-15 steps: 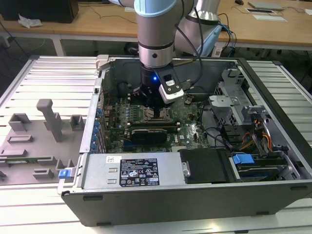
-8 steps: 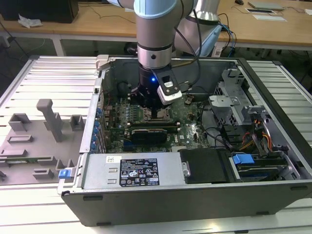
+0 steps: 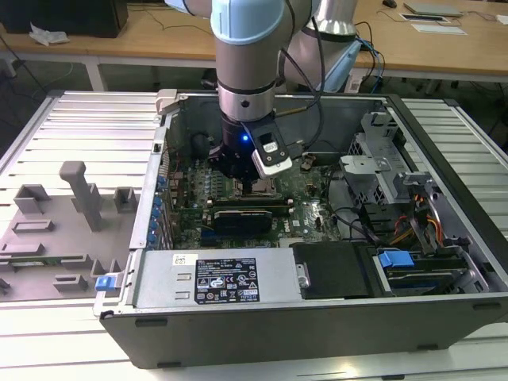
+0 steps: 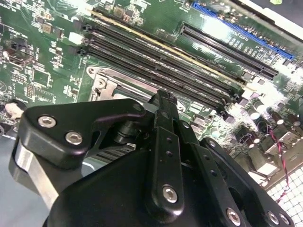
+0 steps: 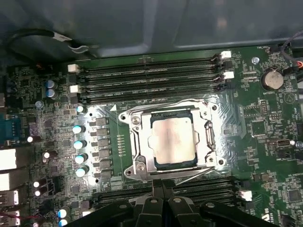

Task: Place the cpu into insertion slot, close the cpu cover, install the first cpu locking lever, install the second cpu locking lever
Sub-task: 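Install the second cpu locking lever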

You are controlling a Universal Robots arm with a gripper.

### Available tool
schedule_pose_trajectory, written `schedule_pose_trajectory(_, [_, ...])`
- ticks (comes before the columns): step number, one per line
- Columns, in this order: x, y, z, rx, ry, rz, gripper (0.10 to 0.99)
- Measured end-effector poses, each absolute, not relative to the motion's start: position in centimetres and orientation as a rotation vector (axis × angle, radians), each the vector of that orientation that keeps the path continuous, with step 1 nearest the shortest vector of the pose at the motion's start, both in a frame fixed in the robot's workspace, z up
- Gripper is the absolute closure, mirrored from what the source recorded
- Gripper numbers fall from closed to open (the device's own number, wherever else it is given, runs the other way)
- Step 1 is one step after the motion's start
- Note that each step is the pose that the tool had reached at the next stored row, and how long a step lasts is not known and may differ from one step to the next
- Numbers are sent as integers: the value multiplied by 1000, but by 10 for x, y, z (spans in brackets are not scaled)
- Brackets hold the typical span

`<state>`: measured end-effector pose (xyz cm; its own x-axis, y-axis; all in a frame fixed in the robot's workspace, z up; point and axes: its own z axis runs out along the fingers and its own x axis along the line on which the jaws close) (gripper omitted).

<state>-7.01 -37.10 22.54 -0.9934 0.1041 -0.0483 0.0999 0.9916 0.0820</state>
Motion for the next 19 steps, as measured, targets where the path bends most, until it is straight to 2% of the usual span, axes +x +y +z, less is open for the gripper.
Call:
schedule_pose_trajectory(5, [-75, -381, 221, 130, 3080, 198, 980])
schedule_pose_trajectory(16, [-77, -388, 218, 1, 3073, 248, 980])
schedule_pose_trajectory(19, [-78, -393, 217, -4, 3069, 287, 980])
